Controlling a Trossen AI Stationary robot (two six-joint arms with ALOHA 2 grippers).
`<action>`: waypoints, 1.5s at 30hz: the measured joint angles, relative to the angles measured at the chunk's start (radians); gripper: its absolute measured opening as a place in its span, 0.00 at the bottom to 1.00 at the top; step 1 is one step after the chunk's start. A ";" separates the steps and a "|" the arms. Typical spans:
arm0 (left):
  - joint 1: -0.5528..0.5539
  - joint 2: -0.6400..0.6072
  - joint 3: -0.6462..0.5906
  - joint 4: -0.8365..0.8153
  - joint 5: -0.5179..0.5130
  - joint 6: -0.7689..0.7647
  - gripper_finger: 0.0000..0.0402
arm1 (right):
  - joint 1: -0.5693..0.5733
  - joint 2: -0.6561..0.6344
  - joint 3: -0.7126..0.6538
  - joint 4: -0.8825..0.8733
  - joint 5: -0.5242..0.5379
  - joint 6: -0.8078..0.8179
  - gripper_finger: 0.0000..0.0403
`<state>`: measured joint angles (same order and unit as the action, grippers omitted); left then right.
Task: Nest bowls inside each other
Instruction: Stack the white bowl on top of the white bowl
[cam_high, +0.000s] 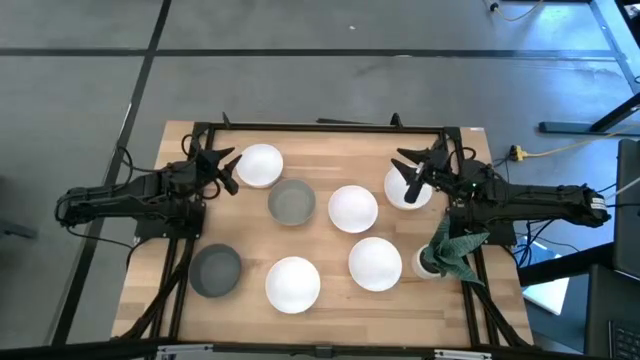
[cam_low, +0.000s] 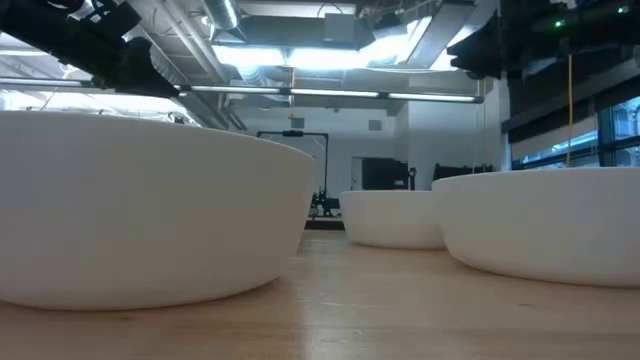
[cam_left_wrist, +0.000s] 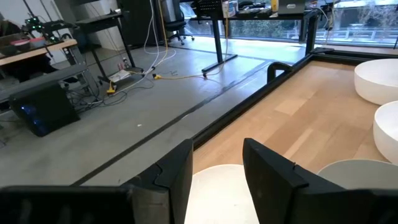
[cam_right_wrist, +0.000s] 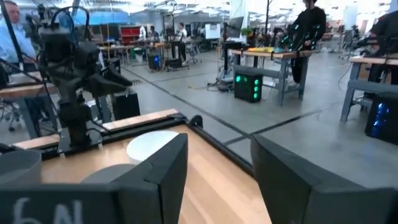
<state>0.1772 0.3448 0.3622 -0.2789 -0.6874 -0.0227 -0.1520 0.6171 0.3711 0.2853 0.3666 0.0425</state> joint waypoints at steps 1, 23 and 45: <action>0.000 0.000 0.000 0.000 0.000 0.000 0.34 | 0.000 0.009 0.005 -0.005 -0.002 0.001 0.44; 0.000 0.000 0.000 0.001 0.001 0.064 0.34 | -0.111 0.265 0.383 -0.831 -0.139 0.202 0.44; 0.000 0.070 0.000 -0.008 0.286 -0.106 0.34 | -0.180 0.323 0.477 -0.820 -0.184 0.135 0.44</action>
<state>0.1768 0.4152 0.3622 -0.2871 -0.4011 -0.1291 -0.3320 0.9397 0.8478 -0.5343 0.1822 0.1776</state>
